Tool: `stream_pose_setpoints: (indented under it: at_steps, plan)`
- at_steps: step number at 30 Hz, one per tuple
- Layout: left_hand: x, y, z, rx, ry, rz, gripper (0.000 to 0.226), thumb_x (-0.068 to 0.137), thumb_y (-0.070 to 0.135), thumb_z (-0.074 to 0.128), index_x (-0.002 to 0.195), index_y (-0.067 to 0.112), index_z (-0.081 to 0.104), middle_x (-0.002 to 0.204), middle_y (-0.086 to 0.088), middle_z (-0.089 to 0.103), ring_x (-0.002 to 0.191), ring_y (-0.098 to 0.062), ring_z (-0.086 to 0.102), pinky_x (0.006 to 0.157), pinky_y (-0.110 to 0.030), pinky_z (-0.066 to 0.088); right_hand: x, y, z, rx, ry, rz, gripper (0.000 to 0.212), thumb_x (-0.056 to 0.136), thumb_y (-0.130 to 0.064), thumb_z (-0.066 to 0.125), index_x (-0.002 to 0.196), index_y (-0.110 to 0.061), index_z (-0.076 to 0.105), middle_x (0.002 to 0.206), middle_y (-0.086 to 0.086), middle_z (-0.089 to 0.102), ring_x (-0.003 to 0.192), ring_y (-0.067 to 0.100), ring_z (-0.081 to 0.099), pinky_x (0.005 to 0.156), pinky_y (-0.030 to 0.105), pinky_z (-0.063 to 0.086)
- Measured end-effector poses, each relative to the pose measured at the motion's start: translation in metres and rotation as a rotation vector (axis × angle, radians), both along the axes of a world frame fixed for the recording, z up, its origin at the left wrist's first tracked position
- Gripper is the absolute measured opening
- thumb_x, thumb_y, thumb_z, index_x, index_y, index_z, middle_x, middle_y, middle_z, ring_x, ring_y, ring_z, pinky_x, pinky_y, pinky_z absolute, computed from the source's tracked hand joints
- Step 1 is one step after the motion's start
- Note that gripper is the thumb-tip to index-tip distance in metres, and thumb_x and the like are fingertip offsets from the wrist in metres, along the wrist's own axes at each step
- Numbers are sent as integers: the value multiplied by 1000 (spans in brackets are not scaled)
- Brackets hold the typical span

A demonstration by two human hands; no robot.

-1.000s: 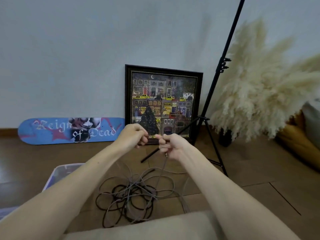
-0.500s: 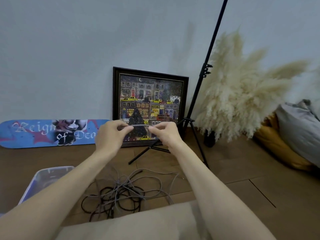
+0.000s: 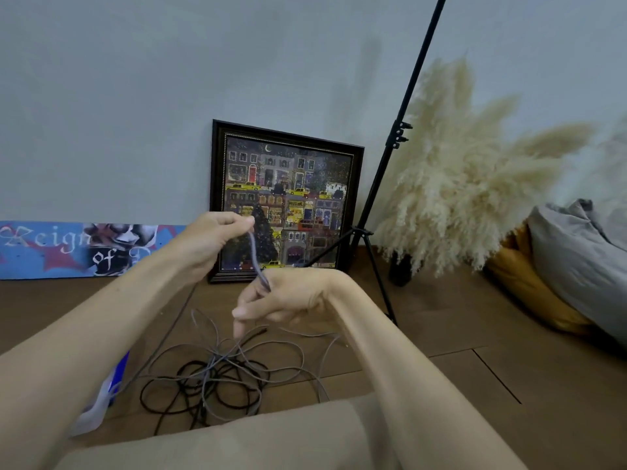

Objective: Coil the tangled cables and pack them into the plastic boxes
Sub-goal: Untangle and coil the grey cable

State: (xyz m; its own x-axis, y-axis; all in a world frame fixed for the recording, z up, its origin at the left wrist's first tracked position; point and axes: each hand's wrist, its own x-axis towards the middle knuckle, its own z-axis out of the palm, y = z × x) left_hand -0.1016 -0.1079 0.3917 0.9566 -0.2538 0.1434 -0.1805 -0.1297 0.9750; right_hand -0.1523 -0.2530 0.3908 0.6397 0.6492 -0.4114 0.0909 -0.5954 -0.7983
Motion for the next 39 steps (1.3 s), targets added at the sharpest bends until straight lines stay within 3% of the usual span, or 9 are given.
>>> stream_pose_setpoints:
  at_steps: [4, 8, 11, 13, 18, 22, 28, 35, 39]
  plan:
    - [2, -12, -22, -369, 304, -72, 25, 97, 26, 49, 81, 11, 61, 79, -7, 57, 77, -17, 52, 72, -28, 41, -1, -1, 0, 433, 16, -213, 28, 104, -21, 41, 89, -11, 62, 37, -10, 31, 31, 2, 20, 36, 15, 13]
    - [-18, -42, -35, -251, 295, -117, 27, 98, 10, 35, 85, 14, 59, 58, -3, 61, 61, -18, 57, 63, -31, 41, 7, 2, -3, 765, -18, -478, 32, 104, -27, 39, 125, -15, 60, 39, -8, 27, 33, 2, 19, 34, 14, 15]
    - [-24, -47, -49, -203, 374, -269, 24, 99, 6, 38, 115, 10, 57, 87, -17, 71, 81, -26, 68, 66, -33, 51, 16, -6, -3, 961, -60, -634, 40, 105, -25, 36, 145, -24, 41, 41, -5, 30, 34, 4, 20, 34, 17, 16]
    - [-29, -46, -58, 8, 370, -334, 30, 102, 9, 37, 129, 18, 46, 79, -13, 67, 61, -18, 67, 54, -26, 50, 21, -12, -4, 1006, -119, -675, 44, 105, -26, 36, 149, -29, 33, 43, -3, 36, 36, 5, 22, 35, 17, 18]
    - [-31, -52, -54, 341, 66, -339, 40, 102, 10, 33, 142, 14, 38, 65, -6, 59, 33, -4, 39, 38, -18, 32, 27, -22, -12, 792, -297, -781, 48, 106, -25, 34, 152, -31, 23, 50, 5, 48, 38, 11, 29, 39, 22, 25]
    - [-31, -47, -45, 376, 59, -370, 35, 100, 9, 41, 135, 4, 46, 53, 1, 56, 30, -2, 35, 35, -13, 29, 28, -18, -14, 708, -286, -786, 50, 106, -23, 31, 153, -33, 15, 60, 10, 56, 44, 15, 44, 46, 24, 41]
    - [-30, -41, -40, 440, 99, -451, 43, 97, 10, 50, 139, 12, 42, 66, -4, 57, 36, -3, 38, 38, -16, 32, 33, -16, -23, 645, -379, -789, 55, 106, -19, 33, 153, -35, 10, 68, 14, 61, 56, 20, 55, 57, 25, 50]
    - [-21, -21, -27, 590, -63, -364, 13, 85, 16, 68, 75, 9, 70, 52, -2, 59, 37, -8, 46, 40, -20, 38, 29, -12, -25, 337, -544, -745, 52, 106, -16, 31, 153, -31, 16, 47, 0, 54, 34, 5, 45, 39, 17, 41]
    - [-12, -12, -19, 683, -232, -302, 12, 79, 25, 75, 68, 19, 74, 60, 2, 66, 53, -7, 53, 53, -18, 42, 32, -17, -27, 260, -503, -792, 46, 106, -21, 30, 151, -27, 26, 54, 11, 57, 36, 15, 50, 39, 22, 46]
